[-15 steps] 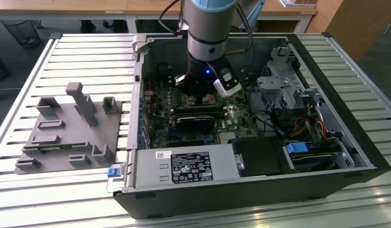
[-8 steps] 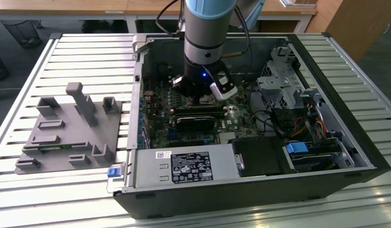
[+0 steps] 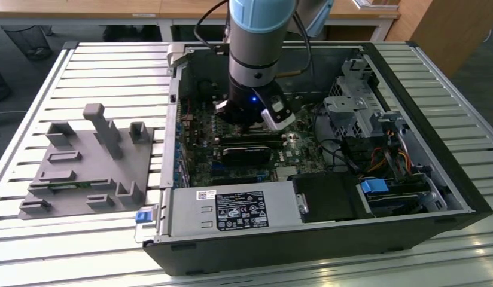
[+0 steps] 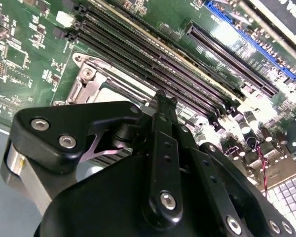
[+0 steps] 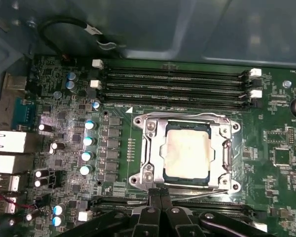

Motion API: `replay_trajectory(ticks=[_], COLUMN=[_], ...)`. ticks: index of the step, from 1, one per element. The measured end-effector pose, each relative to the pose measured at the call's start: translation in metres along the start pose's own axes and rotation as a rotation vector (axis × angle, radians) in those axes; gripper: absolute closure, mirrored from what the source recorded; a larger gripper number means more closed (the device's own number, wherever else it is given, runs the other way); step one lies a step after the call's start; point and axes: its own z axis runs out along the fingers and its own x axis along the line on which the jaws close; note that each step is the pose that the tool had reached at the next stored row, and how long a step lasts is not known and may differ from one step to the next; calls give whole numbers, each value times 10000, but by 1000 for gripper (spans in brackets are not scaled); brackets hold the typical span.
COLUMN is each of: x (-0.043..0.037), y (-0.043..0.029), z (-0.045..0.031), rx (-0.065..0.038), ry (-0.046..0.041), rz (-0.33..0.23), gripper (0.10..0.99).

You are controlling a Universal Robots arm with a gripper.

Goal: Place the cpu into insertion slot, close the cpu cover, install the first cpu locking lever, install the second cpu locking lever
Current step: 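Install the second cpu locking lever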

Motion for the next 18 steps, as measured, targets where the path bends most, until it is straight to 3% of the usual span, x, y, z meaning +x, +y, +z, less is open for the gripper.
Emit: replay_trajectory(ticks=[7,18], x=[47,126], y=[-88,-112], z=[-10,61], rx=[-338,-711], ry=[-23,-42], rz=[-3,-8], gripper=[980,980])
